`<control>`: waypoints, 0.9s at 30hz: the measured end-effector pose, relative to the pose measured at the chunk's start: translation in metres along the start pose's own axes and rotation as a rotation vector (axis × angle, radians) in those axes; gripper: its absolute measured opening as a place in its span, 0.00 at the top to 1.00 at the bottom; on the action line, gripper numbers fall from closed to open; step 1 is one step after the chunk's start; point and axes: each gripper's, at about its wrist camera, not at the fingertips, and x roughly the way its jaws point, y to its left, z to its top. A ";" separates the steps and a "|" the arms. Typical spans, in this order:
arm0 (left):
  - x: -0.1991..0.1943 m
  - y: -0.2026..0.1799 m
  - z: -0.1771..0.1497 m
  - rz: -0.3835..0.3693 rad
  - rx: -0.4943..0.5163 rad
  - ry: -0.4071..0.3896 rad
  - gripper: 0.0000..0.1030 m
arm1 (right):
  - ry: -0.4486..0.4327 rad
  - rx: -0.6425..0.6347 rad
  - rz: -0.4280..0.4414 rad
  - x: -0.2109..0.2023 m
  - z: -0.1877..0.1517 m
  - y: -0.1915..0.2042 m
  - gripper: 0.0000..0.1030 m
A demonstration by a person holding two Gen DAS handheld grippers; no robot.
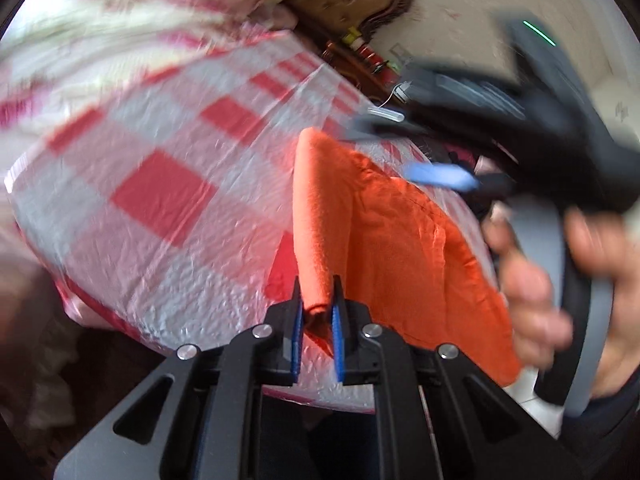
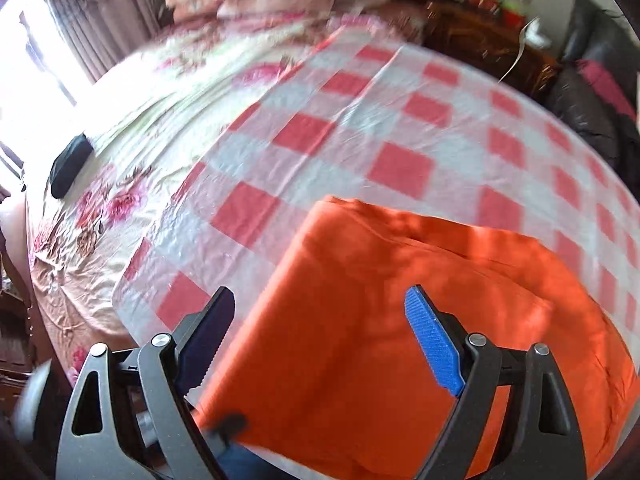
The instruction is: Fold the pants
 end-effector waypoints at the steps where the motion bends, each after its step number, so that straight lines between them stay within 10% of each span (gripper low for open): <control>1: -0.001 -0.004 -0.001 0.019 0.024 -0.008 0.89 | 0.029 -0.009 -0.004 0.008 0.006 0.006 0.19; 12: -0.018 -0.055 -0.005 0.163 0.295 -0.118 0.89 | 0.158 -0.127 -0.195 0.056 0.017 0.028 0.19; 15: -0.025 -0.065 -0.005 0.175 0.340 -0.144 0.90 | 0.168 -0.112 -0.186 0.060 0.015 0.022 0.47; 17: -0.027 -0.069 -0.006 0.175 0.351 -0.149 0.90 | 0.167 -0.064 -0.152 0.059 0.015 0.011 0.77; 19: -0.029 -0.071 -0.005 0.171 0.351 -0.152 0.90 | 0.119 -0.020 -0.103 0.046 0.016 0.001 0.85; 27: -0.072 -0.109 0.006 0.083 0.404 -0.261 0.90 | -0.104 0.170 0.172 -0.054 0.017 -0.059 0.89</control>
